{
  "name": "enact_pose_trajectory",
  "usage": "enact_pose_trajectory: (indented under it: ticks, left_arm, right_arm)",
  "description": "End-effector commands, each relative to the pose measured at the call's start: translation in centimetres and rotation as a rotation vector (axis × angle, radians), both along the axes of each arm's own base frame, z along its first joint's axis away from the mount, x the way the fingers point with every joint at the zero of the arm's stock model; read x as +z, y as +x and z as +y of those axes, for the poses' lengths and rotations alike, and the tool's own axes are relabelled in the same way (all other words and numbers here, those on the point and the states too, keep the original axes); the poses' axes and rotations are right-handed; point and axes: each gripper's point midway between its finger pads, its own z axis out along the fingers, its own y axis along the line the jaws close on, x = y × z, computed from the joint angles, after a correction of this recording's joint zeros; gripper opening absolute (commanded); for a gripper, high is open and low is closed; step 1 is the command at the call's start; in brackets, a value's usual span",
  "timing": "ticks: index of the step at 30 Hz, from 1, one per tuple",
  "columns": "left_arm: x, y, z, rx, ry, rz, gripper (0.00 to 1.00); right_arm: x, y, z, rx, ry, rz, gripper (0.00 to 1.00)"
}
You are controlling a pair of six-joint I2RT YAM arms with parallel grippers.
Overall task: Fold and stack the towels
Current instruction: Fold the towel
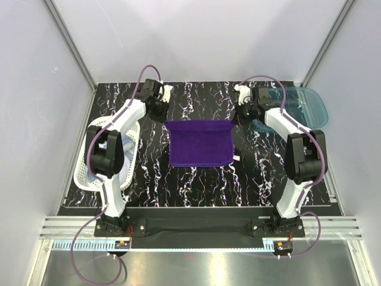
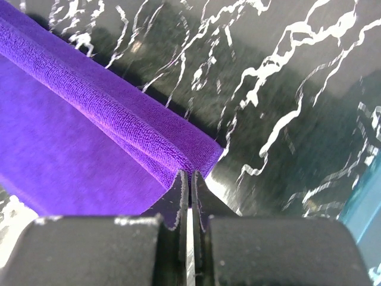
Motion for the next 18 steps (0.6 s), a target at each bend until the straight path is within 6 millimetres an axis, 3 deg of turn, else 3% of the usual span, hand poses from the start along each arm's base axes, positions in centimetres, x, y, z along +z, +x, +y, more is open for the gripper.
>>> enact_pose_trajectory:
  ticks: [1,5,6,10,15,18]
  left_arm:
    - [3.6,-1.2,0.4,-0.008,-0.034,-0.073,0.00]
    - [4.1,-3.4,-0.5,-0.025,-0.068,-0.063,0.00]
    - [3.9,-3.9,-0.6,-0.028,-0.067,-0.057,0.00]
    - [0.8,-7.1,-0.5,0.001,-0.081,0.047,0.00]
    - [-1.2,-9.6,-1.0,0.007,-0.061,0.118,0.00]
    - [-2.3,-10.8,-0.6,0.034,-0.041,0.164,0.00]
  right_arm:
    - [3.0,-0.8,-0.5,-0.052,0.016,-0.067,0.00]
    - [2.6,-3.3,-0.3,-0.066,0.045,-0.034,0.00]
    - [1.6,-4.3,-0.3,-0.071,0.046,-0.007,0.00]
    - [0.9,-6.2,0.2,-0.114,0.102,0.037,0.00]
    - [0.5,-8.9,1.1,-0.141,0.135,0.082,0.00]
    - [-0.8,-10.3,1.2,-0.173,0.107,0.132,0.00]
